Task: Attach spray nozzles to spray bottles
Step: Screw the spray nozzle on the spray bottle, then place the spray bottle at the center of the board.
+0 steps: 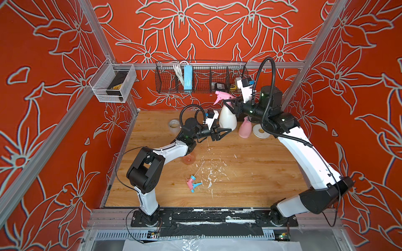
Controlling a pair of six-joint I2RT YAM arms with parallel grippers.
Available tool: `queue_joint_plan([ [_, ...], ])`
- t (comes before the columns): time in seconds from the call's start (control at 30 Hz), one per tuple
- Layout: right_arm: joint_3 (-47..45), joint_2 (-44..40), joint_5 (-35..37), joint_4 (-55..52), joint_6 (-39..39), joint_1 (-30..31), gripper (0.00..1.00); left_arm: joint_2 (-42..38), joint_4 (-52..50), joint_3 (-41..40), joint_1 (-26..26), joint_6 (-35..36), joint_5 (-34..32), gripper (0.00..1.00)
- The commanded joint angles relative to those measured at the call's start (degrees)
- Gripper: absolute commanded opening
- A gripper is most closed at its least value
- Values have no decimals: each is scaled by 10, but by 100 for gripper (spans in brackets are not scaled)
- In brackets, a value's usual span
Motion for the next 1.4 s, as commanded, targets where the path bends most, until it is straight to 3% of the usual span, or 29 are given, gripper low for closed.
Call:
queue_joint_plan([
  [0.0,-21,-19,32,-33,13,7,0,-35,9,-7,8,27,-68,59],
  [0.1,-36,-30,25,-1,21,6,0,-42,5,-18,9,41,-60,70],
  [0.5,-33,-39,45,8,18,7,0,-32,-25,-17,10,67,-64,86],
  [0.63,-34,-43,85,2,3,6,0,-32,-77,-10,10,90,-117,89],
  [0.7,-32,-42,106,-3,-5,6,0,-36,-97,-8,10,102,-157,97],
  [0.83,-42,-37,144,3,-15,-3,0,-47,-129,-6,10,123,-252,98],
  [1.03,-62,-11,140,53,-11,-12,0,-64,-164,-19,11,140,-363,98],
  [1.37,-72,75,129,112,16,-12,0,-118,-224,-66,26,137,-414,98],
])
